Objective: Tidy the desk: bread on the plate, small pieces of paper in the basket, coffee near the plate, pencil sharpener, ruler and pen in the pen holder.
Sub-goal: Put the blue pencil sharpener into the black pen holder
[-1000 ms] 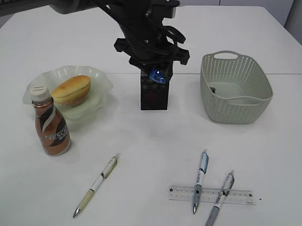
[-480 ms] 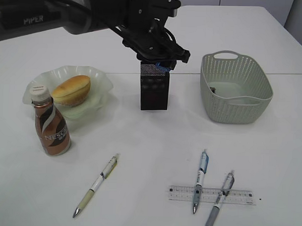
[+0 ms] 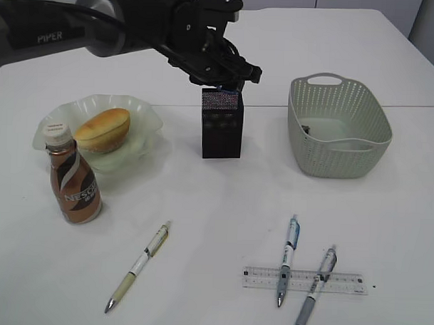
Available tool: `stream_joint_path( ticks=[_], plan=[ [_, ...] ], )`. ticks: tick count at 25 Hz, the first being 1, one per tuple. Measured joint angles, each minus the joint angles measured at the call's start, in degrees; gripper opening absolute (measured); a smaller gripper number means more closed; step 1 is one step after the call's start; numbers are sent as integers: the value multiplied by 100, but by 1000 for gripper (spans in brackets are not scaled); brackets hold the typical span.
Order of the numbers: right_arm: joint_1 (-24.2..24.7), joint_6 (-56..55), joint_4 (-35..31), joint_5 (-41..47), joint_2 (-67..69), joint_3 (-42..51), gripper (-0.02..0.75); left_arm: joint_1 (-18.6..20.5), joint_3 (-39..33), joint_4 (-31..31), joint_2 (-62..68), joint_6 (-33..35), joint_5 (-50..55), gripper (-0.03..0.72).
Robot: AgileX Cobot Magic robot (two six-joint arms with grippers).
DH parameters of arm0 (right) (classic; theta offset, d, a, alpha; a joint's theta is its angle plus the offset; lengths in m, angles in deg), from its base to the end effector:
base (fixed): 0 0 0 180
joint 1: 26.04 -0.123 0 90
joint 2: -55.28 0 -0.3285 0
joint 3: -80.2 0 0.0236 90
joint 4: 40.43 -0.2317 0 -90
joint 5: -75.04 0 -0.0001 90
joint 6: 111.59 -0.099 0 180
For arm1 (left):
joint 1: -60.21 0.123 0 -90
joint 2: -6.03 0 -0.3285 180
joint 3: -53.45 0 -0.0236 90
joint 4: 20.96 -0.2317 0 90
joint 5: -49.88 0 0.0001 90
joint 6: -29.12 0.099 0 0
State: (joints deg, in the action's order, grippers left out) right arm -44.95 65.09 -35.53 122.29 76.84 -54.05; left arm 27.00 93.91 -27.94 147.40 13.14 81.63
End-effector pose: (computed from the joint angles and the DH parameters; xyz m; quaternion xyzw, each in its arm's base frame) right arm -0.0083 -0.0094 0.3139 -0.1214 0.8318 0.0628 0.5380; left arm 0.4732 -0.3022 0.2406 0.1711 0.8987 -0.1212 0.3852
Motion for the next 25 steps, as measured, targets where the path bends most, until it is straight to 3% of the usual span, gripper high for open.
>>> stream_joint_path(
  ticks=[25],
  plan=[
    [0, 0, 0, -9, 0, 0, 362, 229, 0, -7, 183, -27, -349, 307]
  ],
)
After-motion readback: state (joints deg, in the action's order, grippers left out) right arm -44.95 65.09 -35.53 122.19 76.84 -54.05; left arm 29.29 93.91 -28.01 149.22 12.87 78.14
